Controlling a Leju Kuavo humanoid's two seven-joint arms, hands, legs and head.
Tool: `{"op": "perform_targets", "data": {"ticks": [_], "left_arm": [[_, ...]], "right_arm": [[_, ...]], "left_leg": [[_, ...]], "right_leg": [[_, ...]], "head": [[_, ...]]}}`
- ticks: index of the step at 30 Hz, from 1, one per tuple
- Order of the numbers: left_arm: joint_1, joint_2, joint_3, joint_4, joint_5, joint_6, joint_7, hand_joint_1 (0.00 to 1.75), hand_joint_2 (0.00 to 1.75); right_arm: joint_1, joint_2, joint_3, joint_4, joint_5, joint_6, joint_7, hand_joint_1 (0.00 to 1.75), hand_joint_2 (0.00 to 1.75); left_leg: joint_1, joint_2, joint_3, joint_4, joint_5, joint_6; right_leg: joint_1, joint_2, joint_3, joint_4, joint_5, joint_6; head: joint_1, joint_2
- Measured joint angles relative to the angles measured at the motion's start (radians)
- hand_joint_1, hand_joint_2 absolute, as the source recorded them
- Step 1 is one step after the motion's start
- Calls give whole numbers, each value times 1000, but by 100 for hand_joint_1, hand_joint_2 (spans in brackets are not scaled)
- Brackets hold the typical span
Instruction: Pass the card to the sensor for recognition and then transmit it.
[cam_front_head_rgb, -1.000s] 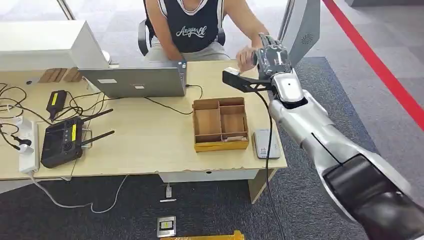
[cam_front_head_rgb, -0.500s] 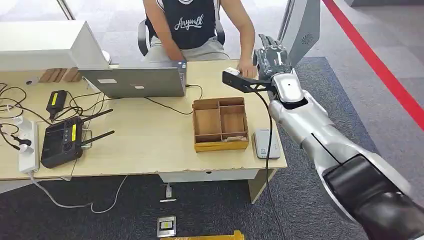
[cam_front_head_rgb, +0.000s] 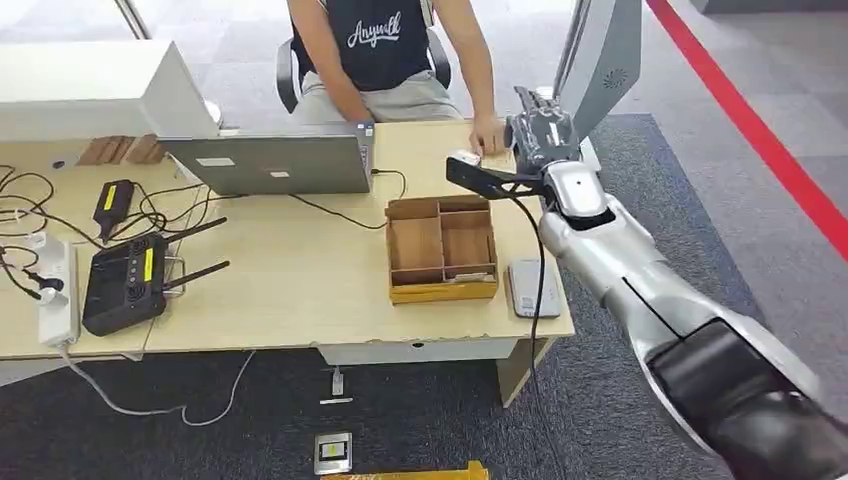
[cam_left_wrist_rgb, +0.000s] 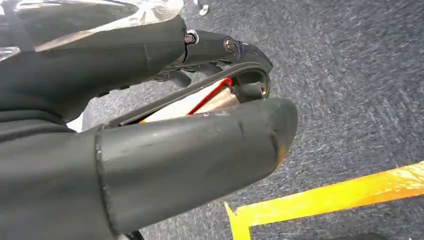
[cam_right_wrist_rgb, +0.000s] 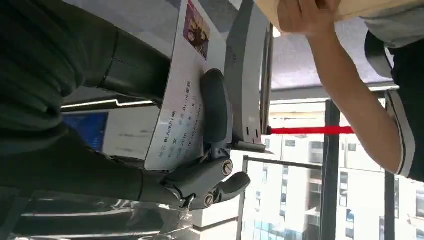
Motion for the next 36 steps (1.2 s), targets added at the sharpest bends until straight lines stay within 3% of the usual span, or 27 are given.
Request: {"op": "perform_targets", "data": {"ticks": [13, 36], "left_arm": [[5, -2, 0, 0, 18, 21, 43, 0, 0], [5, -4, 0, 0, 20, 23, 38, 0, 0]], "right_arm": [[149, -130, 0, -133, -25, 53, 55, 175, 175], [166, -156, 2, -165, -35, 51, 54, 175, 175]], "left_leg": [[0, 0, 0, 0, 0, 0], [0, 1, 0, 0, 0, 0]], "right_leg": [[0, 1, 0, 0, 0, 0], [0, 1, 0, 0, 0, 0]], "head": [[0, 0], [0, 0]]}}
